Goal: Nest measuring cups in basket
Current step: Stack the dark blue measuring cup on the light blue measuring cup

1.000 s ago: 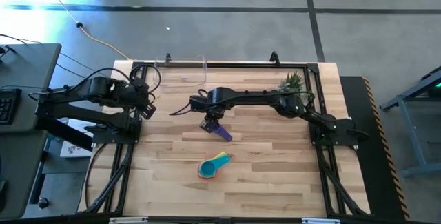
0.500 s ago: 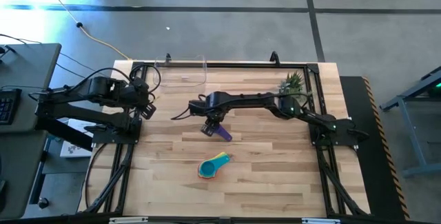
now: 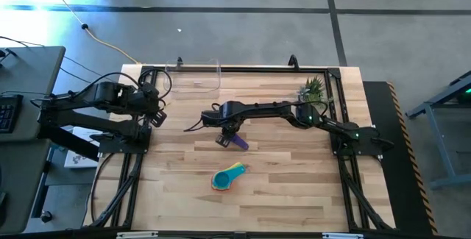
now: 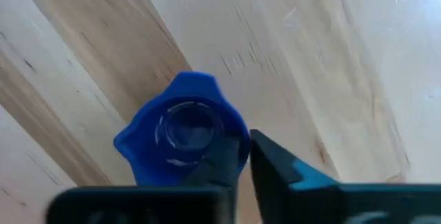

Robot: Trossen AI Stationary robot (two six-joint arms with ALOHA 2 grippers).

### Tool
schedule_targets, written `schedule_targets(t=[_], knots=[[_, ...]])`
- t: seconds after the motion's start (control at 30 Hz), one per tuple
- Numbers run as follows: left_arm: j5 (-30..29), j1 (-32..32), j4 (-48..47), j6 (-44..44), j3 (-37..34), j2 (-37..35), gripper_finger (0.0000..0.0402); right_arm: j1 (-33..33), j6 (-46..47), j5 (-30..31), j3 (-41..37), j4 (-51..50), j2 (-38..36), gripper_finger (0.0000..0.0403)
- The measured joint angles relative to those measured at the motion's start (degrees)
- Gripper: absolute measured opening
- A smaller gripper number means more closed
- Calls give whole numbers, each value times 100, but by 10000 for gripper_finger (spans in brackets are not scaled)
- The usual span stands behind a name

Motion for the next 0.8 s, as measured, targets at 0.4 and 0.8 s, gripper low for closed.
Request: schedule_targets(t=[0.4,0.8], knots=[[-7,0,0,0,0,0,85,47,-127,-17,0,-184,-17,3],[107,0,4,-6,0,0,85,436,-570,54,2,-408,-594,1]])
